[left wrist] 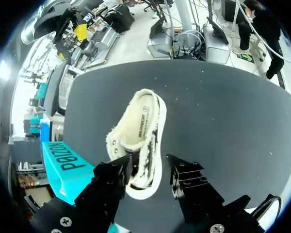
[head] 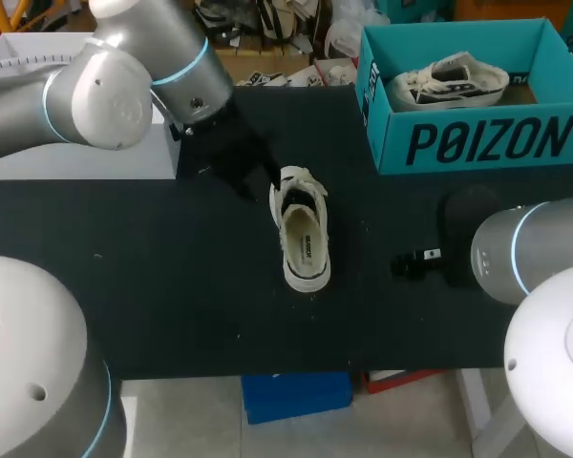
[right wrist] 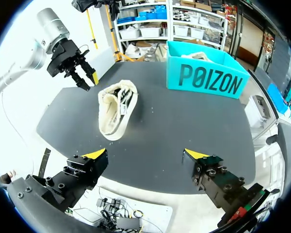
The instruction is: Take the shoe out of the shoebox, open the shoe tongue, remove and reinsert the insole, then place the shoe into the shoebox
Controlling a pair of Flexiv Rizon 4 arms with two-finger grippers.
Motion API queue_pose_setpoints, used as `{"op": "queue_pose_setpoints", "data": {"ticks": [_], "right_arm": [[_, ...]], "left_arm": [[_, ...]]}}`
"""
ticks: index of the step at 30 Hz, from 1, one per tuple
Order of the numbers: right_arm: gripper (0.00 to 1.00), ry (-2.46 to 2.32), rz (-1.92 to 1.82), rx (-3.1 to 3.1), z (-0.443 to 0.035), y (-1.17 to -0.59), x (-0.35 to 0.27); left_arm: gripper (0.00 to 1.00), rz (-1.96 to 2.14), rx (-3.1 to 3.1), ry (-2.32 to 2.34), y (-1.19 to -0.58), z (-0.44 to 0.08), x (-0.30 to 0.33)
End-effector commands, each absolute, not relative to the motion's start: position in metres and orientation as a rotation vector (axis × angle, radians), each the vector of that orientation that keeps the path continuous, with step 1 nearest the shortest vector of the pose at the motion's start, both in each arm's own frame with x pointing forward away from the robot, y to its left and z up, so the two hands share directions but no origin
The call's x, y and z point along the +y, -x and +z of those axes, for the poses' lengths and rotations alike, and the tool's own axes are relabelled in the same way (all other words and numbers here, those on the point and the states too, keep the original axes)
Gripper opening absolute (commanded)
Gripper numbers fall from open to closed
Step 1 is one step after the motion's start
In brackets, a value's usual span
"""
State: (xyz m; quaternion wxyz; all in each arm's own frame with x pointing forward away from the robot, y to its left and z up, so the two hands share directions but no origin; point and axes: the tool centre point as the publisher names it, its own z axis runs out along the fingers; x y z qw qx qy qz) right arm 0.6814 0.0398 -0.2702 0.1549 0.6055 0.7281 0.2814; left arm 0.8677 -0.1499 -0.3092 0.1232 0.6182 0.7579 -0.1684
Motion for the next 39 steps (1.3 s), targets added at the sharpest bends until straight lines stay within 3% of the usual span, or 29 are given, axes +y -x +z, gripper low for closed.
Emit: {"op": "queue_pose_setpoints", "data": {"ticks": [1,30,32,33,34,35,39], "right_arm": [[1.0,-1.734,0.809,2.081,-0.272,-0.681,0.041],[1.0,-1.734,0.809,2.081,-0.272,-0.681,0.041],[1.0,-1.734,0.809,2.081,-0.272,-0.681,0.041],[1.0,-1.734,0.809,2.081,-0.272,-0.681,0.041],[1.0,-1.734,0.809,2.081,-0.272,-0.681,0.041],[1.0,-1.734,0.809,2.081,-0.272,-0.681,0.041],[1.0,-1.734,0.809,2.081,-0.272,-0.681,0.041]], "left_arm": [[0.44,-0.399,2.239,-1.854,-0.869,-0.318,-0.158],[0.36,-0.131,2.244,-1.976,-0.868,-0.413,-0.171],[0.33,-0.129,2.239,-1.973,-0.869,-0.414,-0.172],[0.25,-0.124,2.236,-1.971,-0.87,-0.415,-0.172],[0.07,-0.12,2.235,-1.97,-0.871,-0.416,-0.173],[0.0,-0.117,2.233,-1.97,-0.872,-0.416,-0.173],[0.0,-0.101,2.208,-1.987,-0.872,-0.405,-0.172]]}}
